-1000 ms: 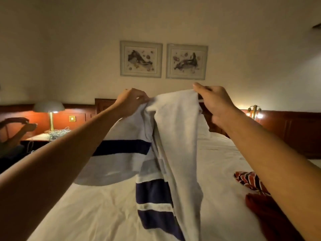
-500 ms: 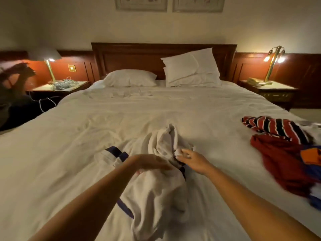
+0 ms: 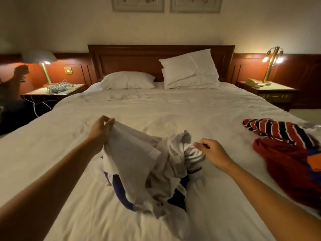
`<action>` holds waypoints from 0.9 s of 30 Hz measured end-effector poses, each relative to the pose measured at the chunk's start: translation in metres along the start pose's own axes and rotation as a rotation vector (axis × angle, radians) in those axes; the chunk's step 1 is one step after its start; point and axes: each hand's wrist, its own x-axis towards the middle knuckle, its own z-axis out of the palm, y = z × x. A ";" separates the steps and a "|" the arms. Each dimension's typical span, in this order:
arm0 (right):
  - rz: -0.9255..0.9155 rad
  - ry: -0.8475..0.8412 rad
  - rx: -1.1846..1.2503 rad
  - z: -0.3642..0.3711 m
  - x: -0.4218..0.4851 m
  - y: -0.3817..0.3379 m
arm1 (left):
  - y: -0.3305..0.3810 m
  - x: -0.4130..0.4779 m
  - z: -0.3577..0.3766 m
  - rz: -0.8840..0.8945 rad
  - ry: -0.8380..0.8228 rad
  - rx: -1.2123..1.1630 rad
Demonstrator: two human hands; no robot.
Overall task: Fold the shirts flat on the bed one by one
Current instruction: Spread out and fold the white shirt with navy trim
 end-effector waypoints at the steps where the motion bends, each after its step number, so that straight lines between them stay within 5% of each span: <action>1: -0.015 0.032 0.017 -0.013 0.003 -0.003 | 0.007 0.012 -0.008 0.028 0.059 0.091; 4: -0.011 0.071 -0.088 -0.040 0.004 -0.003 | 0.017 0.031 -0.013 0.039 -0.013 0.428; 7: 0.131 -0.062 -0.321 -0.046 -0.004 0.005 | 0.016 0.004 0.025 0.152 -0.094 0.718; 9: 0.193 -0.086 -0.438 -0.043 -0.008 0.014 | 0.012 -0.030 0.066 0.260 -0.213 0.666; 13: 0.126 -0.012 -0.301 -0.023 -0.004 0.036 | -0.008 -0.097 0.141 0.162 -0.705 0.587; 17: 0.143 -0.184 -0.226 0.000 0.011 0.060 | -0.027 -0.124 0.172 0.224 -0.575 0.627; 22: 0.022 0.013 -0.446 0.010 0.018 0.075 | -0.013 -0.107 0.160 0.307 -0.520 0.269; 27: -0.045 0.119 0.184 -0.001 0.033 0.025 | 0.043 -0.064 0.093 0.130 -0.570 -0.276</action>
